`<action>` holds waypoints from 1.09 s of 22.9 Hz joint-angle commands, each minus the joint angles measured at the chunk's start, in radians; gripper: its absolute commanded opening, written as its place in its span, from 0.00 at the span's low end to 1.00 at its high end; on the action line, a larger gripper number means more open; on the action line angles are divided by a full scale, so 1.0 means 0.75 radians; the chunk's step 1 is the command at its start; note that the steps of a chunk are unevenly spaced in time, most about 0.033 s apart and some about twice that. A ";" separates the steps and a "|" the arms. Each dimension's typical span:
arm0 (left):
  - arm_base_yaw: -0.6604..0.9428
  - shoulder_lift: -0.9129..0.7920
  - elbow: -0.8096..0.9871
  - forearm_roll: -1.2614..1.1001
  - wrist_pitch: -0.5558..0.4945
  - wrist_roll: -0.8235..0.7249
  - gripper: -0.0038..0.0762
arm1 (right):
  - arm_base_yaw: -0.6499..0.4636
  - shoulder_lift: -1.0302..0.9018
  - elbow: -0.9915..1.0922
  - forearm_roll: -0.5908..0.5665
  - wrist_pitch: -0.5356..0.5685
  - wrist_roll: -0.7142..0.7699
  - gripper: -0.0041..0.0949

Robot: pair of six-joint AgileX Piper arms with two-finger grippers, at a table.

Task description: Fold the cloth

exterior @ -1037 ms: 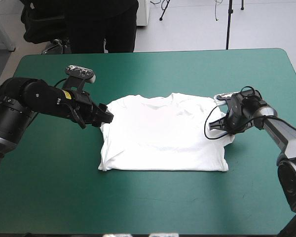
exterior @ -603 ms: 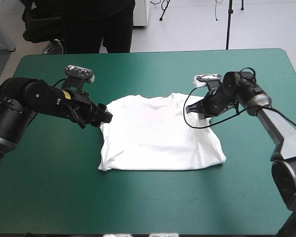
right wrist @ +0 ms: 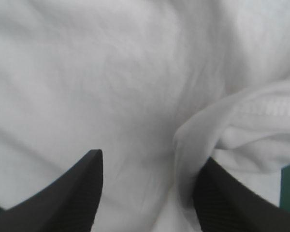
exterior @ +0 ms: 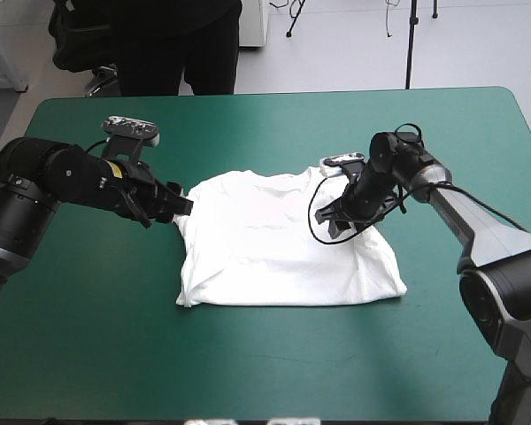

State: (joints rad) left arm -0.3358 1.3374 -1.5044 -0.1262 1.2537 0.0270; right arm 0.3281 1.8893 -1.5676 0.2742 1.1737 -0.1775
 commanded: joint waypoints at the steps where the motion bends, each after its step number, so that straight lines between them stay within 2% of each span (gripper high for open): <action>1: -0.002 -0.043 -0.036 0.153 0.046 -0.101 0.66 | 0.001 -0.195 -0.072 0.004 0.090 -0.014 0.61; 5: 0.003 0.027 -0.030 0.378 -0.037 -0.191 0.66 | 0.001 -0.483 -0.069 -0.127 0.099 0.049 0.61; 10: 0.109 0.292 -0.021 0.369 -0.210 -0.179 0.66 | 0.001 -0.670 -0.069 -0.213 0.099 0.106 0.61; 15: 0.184 0.544 -0.021 0.272 -0.330 -0.145 0.66 | 0.001 -0.716 -0.069 -0.216 0.099 0.106 0.61; 25: 0.184 0.739 -0.027 0.129 -0.408 -0.059 0.66 | 0.001 -0.714 -0.069 -0.205 0.099 0.106 0.61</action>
State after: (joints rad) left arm -0.1975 1.9344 -1.4969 0.0066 0.9775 -0.0386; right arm 0.3281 1.3853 -1.5906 0.1150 1.2482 -0.0959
